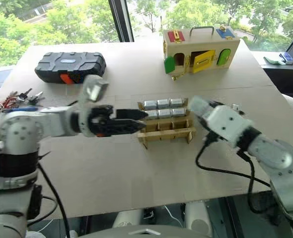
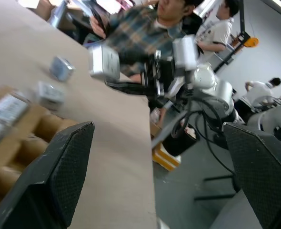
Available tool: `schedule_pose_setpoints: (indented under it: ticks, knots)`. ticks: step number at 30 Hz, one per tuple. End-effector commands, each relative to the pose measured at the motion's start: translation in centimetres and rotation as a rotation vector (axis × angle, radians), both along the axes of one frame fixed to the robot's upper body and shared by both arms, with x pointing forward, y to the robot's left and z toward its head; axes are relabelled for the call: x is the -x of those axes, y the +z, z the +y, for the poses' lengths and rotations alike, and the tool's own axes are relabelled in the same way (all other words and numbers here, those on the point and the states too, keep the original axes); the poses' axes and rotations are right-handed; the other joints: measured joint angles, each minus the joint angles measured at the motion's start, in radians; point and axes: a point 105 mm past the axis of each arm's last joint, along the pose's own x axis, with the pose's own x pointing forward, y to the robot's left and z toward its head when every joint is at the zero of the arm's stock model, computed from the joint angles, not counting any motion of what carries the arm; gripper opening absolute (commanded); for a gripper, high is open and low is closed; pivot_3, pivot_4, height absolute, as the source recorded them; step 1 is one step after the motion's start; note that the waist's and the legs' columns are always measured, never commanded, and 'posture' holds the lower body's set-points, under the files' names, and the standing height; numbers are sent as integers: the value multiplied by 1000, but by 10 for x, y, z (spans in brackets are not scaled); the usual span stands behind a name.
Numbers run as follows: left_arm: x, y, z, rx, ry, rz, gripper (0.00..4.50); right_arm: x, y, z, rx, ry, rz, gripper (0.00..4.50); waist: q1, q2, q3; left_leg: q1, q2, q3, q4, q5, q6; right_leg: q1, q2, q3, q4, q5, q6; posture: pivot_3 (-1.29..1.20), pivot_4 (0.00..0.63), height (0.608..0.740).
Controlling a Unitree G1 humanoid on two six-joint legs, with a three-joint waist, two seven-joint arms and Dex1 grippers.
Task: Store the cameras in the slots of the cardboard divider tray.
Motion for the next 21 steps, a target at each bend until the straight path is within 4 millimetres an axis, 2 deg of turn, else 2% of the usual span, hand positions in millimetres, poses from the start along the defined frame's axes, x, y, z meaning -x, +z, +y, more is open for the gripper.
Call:
schedule_pose_setpoints:
  ticks: [1, 4, 7, 14, 17, 19, 21]
  knots:
    - [-14, 13, -9, 47, 42, 12, 4500, 6, 5, 26, 46, 138, -53, 1694, 8, -1, 1, -1, 0, -1, 0, 0, -1, 0, 0, -1, 0, 0, 0, 0, 150, 740]
    - [-23, 16, -12, 54, 76, 21, 4500, 6, 7, 40, 64, 206, -74, 1694, 17, -2, 1, -2, -1, -1, 1, 1, -1, 0, 0, 0, 0, 1, 1, 0, 150, 740]
    - [-24, 15, -16, 48, 75, 24, 4500, 5, 11, 50, 66, 247, -95, 1694, 19, -2, 1, -2, -1, 0, 2, 1, -1, 0, 0, 0, -1, 2, -1, 0, 150, 740]
    - [-25, 11, -22, 62, 84, 39, 4500, 1, 17, 62, 76, 305, -126, 1694, 23, -2, 1, -1, 0, 0, 3, 1, -1, 0, 0, 0, 1, 3, -2, 0, 150, 740]
    - [-27, 11, -21, 66, 96, 39, 3647, -1, 20, 64, 73, 318, -132, 1696, 23, -2, 1, -1, 0, 0, 3, 1, -1, 0, 0, 0, 1, 4, -2, 0, 150, 740]
    - [-27, 13, -19, 78, 97, 43, 2611, -1, 21, 64, 65, 325, -122, 1696, 23, -2, 1, -1, -1, 0, 3, 1, -1, 0, 0, 0, 1, 4, -2, 0, 150, 740]
    - [-28, 13, -17, 83, 105, 40, 2071, 1, 20, 65, 59, 339, -100, 1696, 23, -2, 1, -1, -1, 0, 3, 1, -1, 0, 0, 0, 1, 4, -2, 0, 150, 740]
